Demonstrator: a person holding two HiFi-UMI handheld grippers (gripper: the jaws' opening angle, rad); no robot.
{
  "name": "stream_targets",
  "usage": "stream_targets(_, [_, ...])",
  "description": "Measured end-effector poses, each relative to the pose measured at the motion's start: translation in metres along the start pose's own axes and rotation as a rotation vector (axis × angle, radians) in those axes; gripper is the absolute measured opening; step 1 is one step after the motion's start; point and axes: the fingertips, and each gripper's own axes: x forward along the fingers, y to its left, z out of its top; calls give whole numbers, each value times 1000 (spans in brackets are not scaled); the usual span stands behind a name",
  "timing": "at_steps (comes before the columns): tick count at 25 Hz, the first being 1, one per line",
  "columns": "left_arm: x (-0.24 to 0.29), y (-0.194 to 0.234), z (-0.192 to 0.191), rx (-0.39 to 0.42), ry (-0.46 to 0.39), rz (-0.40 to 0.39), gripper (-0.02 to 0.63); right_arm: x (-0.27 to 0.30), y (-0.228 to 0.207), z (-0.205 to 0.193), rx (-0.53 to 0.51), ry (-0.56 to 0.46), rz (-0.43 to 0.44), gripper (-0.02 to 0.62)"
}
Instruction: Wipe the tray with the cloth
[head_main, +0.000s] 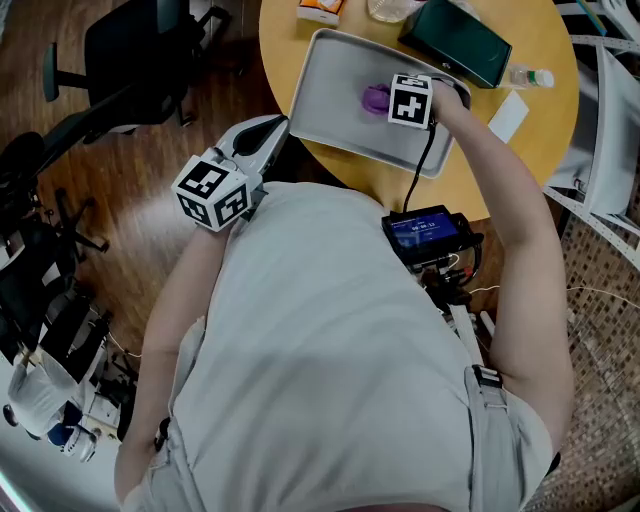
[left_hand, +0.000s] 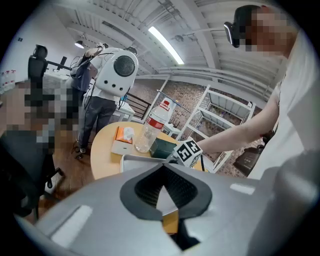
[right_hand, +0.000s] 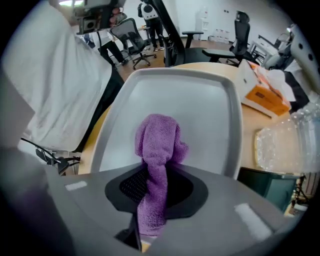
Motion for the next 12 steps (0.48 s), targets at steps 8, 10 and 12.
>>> stream_targets(8, [-4,-6,4,3,1,7,0,-24,-47,-15,92,63,-33,80])
stream_targets(10, [-3,-6,4,3,3,6,0,-26,-65,-20,104,94,-102,81])
stream_targets(12, [-3,-6,4,6,4,5,0,-29,-80,-22,130,125,-172,83])
